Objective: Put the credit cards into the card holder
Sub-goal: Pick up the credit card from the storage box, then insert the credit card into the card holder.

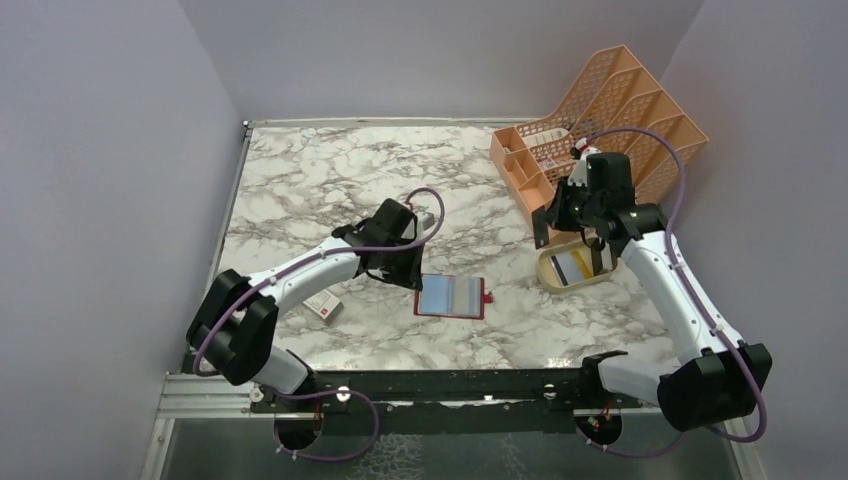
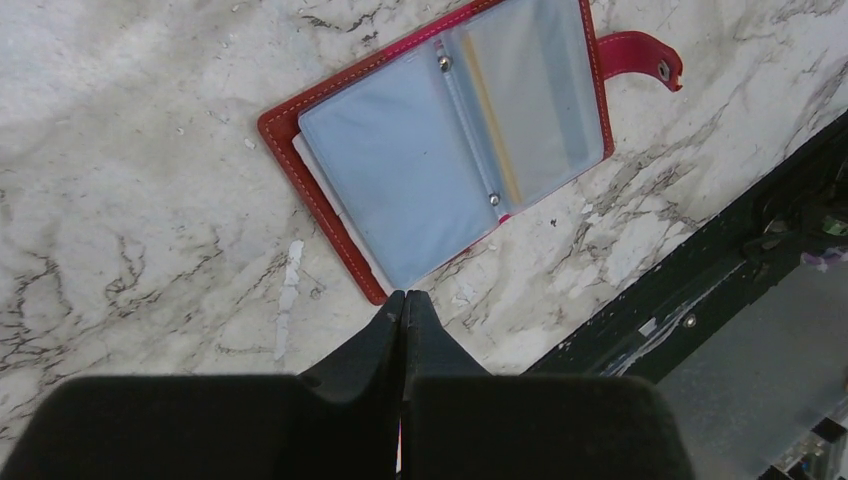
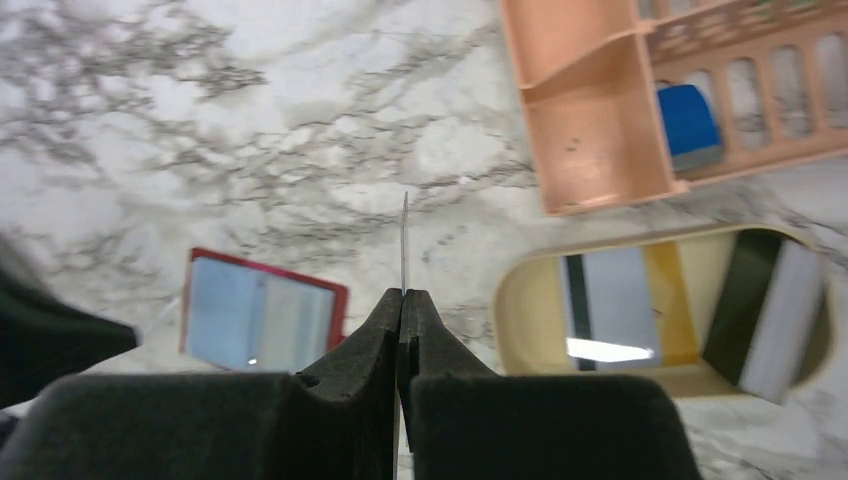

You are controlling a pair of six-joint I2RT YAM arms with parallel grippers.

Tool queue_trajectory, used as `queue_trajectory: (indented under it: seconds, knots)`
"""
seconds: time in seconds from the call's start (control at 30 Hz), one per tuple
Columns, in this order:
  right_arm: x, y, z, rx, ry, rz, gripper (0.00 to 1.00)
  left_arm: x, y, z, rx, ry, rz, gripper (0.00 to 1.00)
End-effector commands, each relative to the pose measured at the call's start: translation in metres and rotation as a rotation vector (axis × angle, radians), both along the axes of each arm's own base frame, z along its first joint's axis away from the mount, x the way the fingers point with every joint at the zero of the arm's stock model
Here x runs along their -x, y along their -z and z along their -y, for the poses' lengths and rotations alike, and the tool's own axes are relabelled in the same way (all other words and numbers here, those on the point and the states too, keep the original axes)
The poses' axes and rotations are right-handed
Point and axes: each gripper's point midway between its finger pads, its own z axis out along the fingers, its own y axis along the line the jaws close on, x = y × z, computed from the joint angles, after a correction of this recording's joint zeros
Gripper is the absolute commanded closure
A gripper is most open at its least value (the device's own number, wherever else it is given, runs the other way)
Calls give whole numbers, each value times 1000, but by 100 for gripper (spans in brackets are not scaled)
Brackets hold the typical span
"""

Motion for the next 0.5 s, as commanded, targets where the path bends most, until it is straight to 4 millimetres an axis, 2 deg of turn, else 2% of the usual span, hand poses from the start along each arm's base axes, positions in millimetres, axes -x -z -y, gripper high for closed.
queue_trajectory:
  seconds: [0.0,0.17,0.47]
  knots:
    - [4,-18,-45,-251,-118,55,99,1,12,11,59,-57,-100,100]
    - [20,-7,-68,-391,-136,60,99,-5,31,10,52,-126,-132,100]
    - [49,33,-104,-543,-224,-70,99,-6,53,0,0,-187,-136,100]
